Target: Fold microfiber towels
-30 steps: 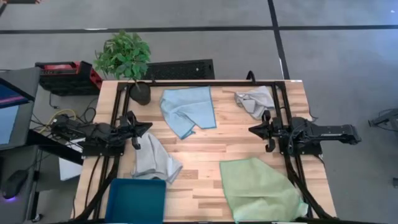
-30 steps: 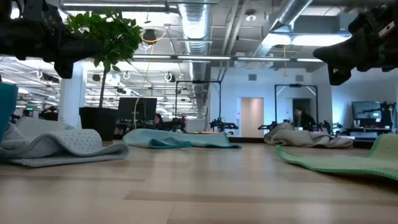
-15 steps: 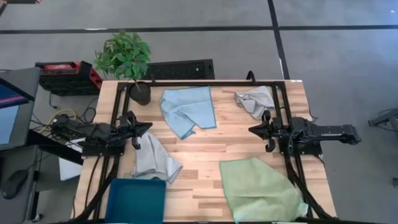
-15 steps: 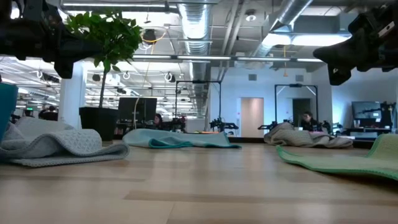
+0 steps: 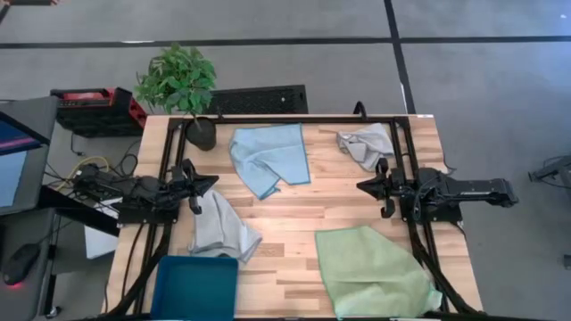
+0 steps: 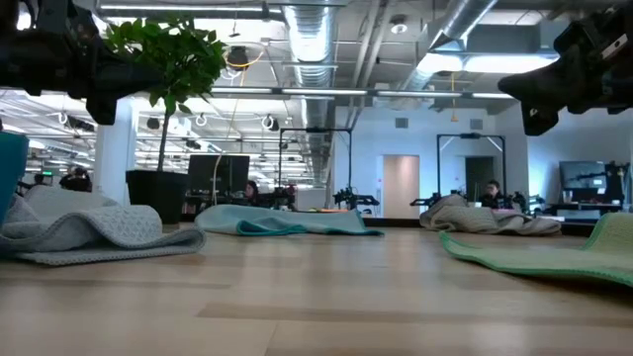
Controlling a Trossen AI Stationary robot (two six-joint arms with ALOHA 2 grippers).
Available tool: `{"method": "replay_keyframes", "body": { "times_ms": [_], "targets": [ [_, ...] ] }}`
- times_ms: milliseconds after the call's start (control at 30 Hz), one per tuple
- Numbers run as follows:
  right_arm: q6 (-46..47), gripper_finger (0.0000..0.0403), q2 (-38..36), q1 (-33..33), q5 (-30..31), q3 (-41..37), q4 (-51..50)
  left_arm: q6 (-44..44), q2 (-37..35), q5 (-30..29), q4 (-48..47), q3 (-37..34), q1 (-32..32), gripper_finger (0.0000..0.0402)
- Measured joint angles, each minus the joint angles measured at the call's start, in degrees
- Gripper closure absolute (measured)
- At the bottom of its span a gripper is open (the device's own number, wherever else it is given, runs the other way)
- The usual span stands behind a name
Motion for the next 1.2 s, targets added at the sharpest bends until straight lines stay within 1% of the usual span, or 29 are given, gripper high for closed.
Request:
{"method": "replay_keyframes", "body": {
  "times_ms": [900, 1067, 1200],
  "targets": [
    [0.0, 0.036, 0.0, 0.0, 0.0, 0.0, 0.0, -0.2, 0.0, -0.6, 0.0, 0.0, 0.0, 0.0401],
    [0.0, 0.036, 0.0, 0.0, 0.1, 0.0, 0.1, -3.6, 0.0, -0.6, 0.0, 0.0, 0.0, 0.0401],
    [-0.2, 0.036, 0.0, -0.1, 1.0, -0.1, 1.3, -3.9, 0.0, -0.6, 0.0, 0.0, 0.0, 0.0401]
  ]
}}
